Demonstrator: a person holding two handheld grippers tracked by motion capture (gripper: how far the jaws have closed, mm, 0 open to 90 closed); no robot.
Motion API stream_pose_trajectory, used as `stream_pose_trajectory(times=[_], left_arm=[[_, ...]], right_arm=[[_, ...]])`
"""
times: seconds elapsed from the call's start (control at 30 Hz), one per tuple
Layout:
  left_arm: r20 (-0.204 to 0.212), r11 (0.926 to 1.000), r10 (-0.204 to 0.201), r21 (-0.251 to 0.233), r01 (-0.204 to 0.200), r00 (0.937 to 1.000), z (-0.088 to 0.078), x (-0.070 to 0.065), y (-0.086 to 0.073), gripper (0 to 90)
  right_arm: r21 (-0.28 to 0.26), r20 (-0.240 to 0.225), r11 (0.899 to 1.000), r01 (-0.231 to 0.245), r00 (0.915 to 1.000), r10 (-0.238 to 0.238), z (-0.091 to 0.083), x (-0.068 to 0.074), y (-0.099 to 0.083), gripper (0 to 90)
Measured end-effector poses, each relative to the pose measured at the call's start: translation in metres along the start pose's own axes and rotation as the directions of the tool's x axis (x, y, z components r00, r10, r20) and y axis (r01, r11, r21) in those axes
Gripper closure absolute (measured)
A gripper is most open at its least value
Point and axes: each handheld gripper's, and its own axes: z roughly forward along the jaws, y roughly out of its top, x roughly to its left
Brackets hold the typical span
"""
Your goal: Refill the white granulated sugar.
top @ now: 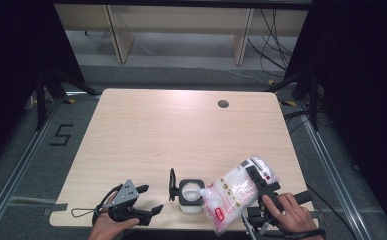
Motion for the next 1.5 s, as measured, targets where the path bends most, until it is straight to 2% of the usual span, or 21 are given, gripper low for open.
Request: stream_pose_trajectory(times=[0.1, 0.13, 0.17, 0.2, 0.27, 0.3, 0.37, 0.4, 0.47, 0.6, 0.67, 0.77, 0.9, 0.97, 1.07, 1.1, 1.17, 1.23, 1.3, 1.4, 1.5], left_arm=[[0.004, 1.0000, 0.008, -0.001, -0.008, 1.0000, -0.0003, -0.0003, -0.0004, 16.6], [0.004, 1.0000, 0.005, -0.004, -0.005, 1.0000, -0.0001, 0.0000, -0.0001, 16.6], [0.002, 0.9999, -0.010, -0.003, 0.010, 0.9999, 0.0001, -0.0005, -0.0001, 16.6], [-0.003, 0.9997, -0.024, 0.000, 0.024, 0.9997, 0.0002, -0.0015, -0.0004, 16.6], [0.001, 0.9998, -0.019, 0.000, 0.019, 0.9998, 0.0001, -0.0017, -0.0009, 16.6], [0.004, 1.0000, 0.009, -0.001, -0.009, 0.9999, 0.0000, -0.0001, -0.0003, 16.6], [-0.002, 0.9997, -0.025, 0.000, 0.025, 0.9997, 0.0003, -0.0015, -0.0002, 16.6], [-0.001, 0.9999, -0.014, 0.000, 0.014, 0.9999, 0.0004, -0.0011, -0.0002, 16.6], [0.004, 1.0000, 0.006, -0.001, -0.006, 1.0000, -0.0002, -0.0002, -0.0004, 16.6], [-0.003, 0.9997, -0.024, 0.001, 0.024, 0.9997, 0.0003, -0.0015, -0.0003, 16.6], [0.005, 0.9999, 0.010, 0.000, -0.010, 0.9999, 0.0000, -0.0002, -0.0003, 16.6], [-0.004, 0.9997, -0.024, 0.000, 0.024, 0.9997, 0.0002, -0.0013, -0.0001, 16.6], [0.004, 1.0000, 0.009, -0.003, -0.009, 1.0000, -0.0001, -0.0001, -0.0003, 16.6], [-0.003, 0.9997, -0.025, -0.001, 0.025, 0.9997, 0.0001, -0.0013, -0.0001, 16.6], [0.001, 0.9997, -0.023, -0.001, 0.023, 0.9997, 0.0001, -0.0020, -0.0010, 16.6], [0.003, 1.0000, 0.005, -0.003, -0.005, 1.0000, -0.0001, -0.0003, -0.0004, 16.6], [-0.005, 0.9998, -0.022, -0.001, 0.022, 0.9997, 0.0001, -0.0012, -0.0002, 16.6], [-0.002, 0.9997, -0.024, -0.004, 0.024, 0.9997, 0.0003, -0.0017, -0.0010, 16.6], [0.004, 1.0000, 0.007, -0.003, -0.007, 1.0000, -0.0002, -0.0001, -0.0003, 16.6], [-0.003, 0.9997, -0.024, 0.000, 0.024, 0.9997, 0.0000, -0.0014, -0.0004, 16.6], [0.004, 1.0000, 0.004, -0.003, -0.004, 1.0000, -0.0005, -0.0002, -0.0003, 16.6]], right_arm=[[0.012, -0.013, 1.000, -0.016, 0.9998, 0.016, -0.0004, 0.0013, -0.0002, 44.6], [0.021, -0.015, 0.998, -0.058, 0.9982, 0.058, -0.0011, 0.0043, -0.0006, 44.6], [0.012, -0.013, 1.000, -0.016, 0.9998, 0.016, -0.0004, 0.0012, -0.0002, 44.7], [0.014, -0.019, 1.000, -0.014, 0.9997, 0.014, -0.0005, 0.0010, -0.0002, 44.6], [0.015, -0.019, 1.000, -0.016, 0.9997, 0.017, -0.0008, 0.0012, -0.0003, 44.6], [0.010, -0.010, 1.000, -0.017, 0.9998, 0.017, -0.0005, 0.0016, -0.0004, 44.6], [0.010, -0.010, 1.000, -0.018, 0.9998, 0.018, -0.0006, 0.0017, -0.0004, 44.7], [0.030, -0.034, 0.999, -0.011, 0.9993, 0.012, -0.0019, 0.0002, 0.0002, 44.7], [0.023, -0.030, 1.000, -0.009, 0.9995, 0.010, -0.0014, 0.0005, -0.0002, 44.6], [0.020, -0.024, 1.000, -0.014, 0.9996, 0.015, -0.0014, 0.0010, -0.0001, 44.7], [0.024, -0.028, 1.000, -0.016, 0.9995, 0.016, -0.0018, 0.0016, -0.0003, 44.7], [0.014, -0.010, 0.999, -0.031, 0.9995, 0.031, -0.0011, 0.0031, -0.0003, 44.7], [0.012, -0.015, 1.000, -0.011, 0.9998, 0.011, -0.0012, 0.0011, -0.0004, 44.7], [0.022, -0.028, 1.000, -0.007, 0.9996, 0.007, -0.0016, 0.0003, -0.0002, 44.7], [0.027, -0.034, 0.999, -0.026, 0.9991, 0.027, -0.0018, 0.0018, -0.0003, 44.7], [0.022, -0.028, 1.000, -0.008, 0.9996, 0.008, -0.0018, 0.0003, -0.0002, 44.7], [0.020, -0.025, 0.999, -0.027, 0.9993, 0.028, -0.0013, 0.0021, -0.0005, 44.7], [0.021, -0.032, 1.000, -0.004, 0.9995, 0.005, -0.0016, -0.0001, -0.0005, 44.8], [0.021, -0.033, 1.000, -0.007, 0.9994, 0.008, -0.0016, 0.0003, -0.0006, 44.8], [0.002, -0.014, 1.000, -0.009, 0.9999, 0.009, -0.0003, 0.0019, -0.0015, 44.8], [0.003, -0.012, 1.000, -0.011, 0.9999, 0.011, -0.0002, 0.0022, -0.0016, 44.9]])
